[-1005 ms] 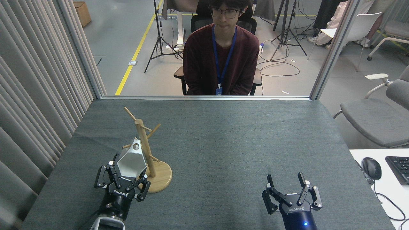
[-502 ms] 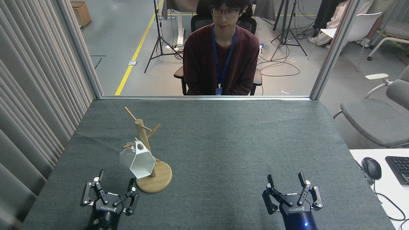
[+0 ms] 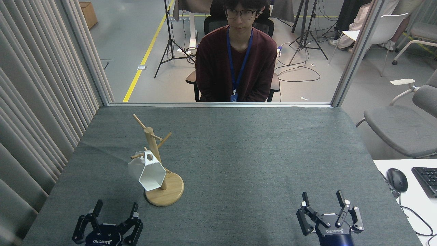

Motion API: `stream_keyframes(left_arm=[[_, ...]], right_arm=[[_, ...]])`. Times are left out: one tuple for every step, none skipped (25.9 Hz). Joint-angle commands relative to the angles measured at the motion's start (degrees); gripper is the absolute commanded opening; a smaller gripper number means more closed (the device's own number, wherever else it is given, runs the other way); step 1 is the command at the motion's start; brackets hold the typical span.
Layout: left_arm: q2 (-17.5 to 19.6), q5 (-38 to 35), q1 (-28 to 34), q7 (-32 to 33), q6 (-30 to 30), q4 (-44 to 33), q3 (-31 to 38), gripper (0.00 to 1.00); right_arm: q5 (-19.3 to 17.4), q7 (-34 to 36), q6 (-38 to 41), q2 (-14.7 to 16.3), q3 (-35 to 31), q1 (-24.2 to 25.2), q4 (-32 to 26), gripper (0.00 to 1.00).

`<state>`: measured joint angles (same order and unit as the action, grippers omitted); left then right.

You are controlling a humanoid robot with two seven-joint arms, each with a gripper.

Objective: Hang cup on storage rack
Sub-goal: 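Open the left gripper and withdraw both grippers toward the robot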

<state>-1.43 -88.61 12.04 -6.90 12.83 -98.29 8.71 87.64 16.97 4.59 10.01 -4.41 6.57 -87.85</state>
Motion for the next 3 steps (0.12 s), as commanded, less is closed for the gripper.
stream_keyframes(left_arm=[[-0.59, 3.88, 0.61, 2.85, 1.41, -0.76, -0.80, 1.00], [-0.59, 3.97, 0.61, 2.85, 1.41, -0.76, -1.76, 1.00], [-0.59, 3.97, 0.61, 2.85, 1.41, -0.76, -2.64, 1.00]], right_arm=[[-0.10, 0.17, 0.33, 0.19, -2.97, 1.34, -0.57, 0.98], [-0.10, 0.17, 0.33, 0.19, -3.76, 1.43, -0.66, 0.98], [-0.01, 0.26, 0.33, 0.19, -4.46, 1.51, -0.74, 0.98]])
